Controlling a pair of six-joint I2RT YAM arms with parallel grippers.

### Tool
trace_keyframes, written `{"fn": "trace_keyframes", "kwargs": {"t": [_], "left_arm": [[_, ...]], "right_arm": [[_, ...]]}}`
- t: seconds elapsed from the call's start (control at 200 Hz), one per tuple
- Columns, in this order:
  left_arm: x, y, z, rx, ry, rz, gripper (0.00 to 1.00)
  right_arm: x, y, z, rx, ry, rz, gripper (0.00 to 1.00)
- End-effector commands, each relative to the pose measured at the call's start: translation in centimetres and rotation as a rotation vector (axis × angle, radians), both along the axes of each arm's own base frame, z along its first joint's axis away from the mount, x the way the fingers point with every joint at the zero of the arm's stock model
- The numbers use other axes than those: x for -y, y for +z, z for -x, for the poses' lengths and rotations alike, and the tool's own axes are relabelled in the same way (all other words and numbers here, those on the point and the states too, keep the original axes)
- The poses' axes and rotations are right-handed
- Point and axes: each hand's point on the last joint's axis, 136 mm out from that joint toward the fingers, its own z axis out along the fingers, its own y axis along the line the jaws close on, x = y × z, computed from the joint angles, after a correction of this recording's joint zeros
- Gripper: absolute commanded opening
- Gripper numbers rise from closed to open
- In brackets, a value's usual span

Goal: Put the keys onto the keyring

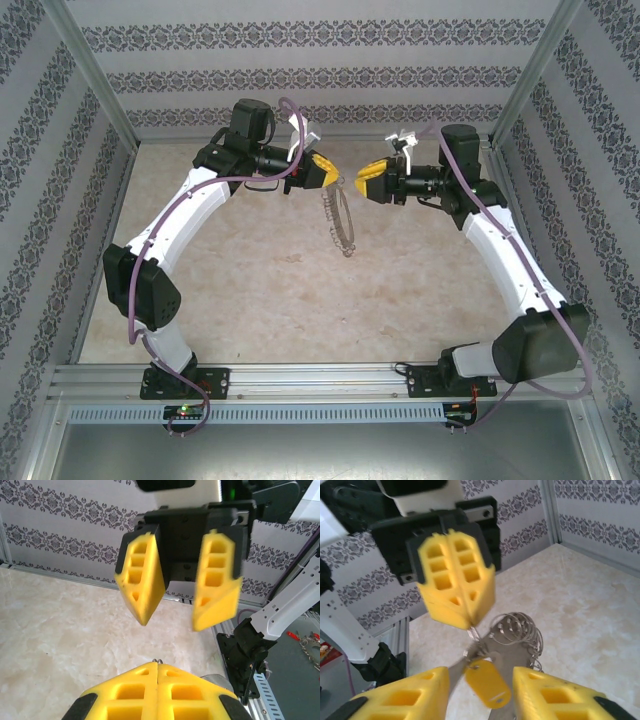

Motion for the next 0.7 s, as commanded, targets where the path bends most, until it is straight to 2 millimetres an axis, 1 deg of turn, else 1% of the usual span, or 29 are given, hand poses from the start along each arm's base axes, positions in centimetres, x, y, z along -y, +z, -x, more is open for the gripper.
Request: {"fn": "trace_keyframes", "kwargs": {"t": [0.0, 0.155, 0.385, 0.51, 0.694], "left_arm": [[-0.2, 2.6, 1.0, 0.08, -0.016, 0.05, 0.0], [-0.2, 2.7, 1.0, 0.08, -0.016, 0.054, 0.0], [-0.2, 2.8, 0.9, 0.078, -0.013, 0.056, 0.0], [-0.1, 2.8, 0.9, 0.074, -0.014, 0.059, 0.0], [-0.1, 2.7, 0.8, 0.071, -0.013, 0.063, 0.0]], "right_arm": [[-0.4, 1.3, 0.6, 0.03, 0.047, -0.037, 0.42], [-1.1, 1.8, 0.4, 0.036, 0.074, -0.046, 0.43], [-2.6, 1.8, 0.0, 0.034, 0.109, -0.052, 0.42], [-3.1, 1.6, -0.2, 0.024, 0.123, -0.054, 0.37], [-3.3, 1.0, -0.3, 0.014, 0.124, -0.052, 0.24]]}}
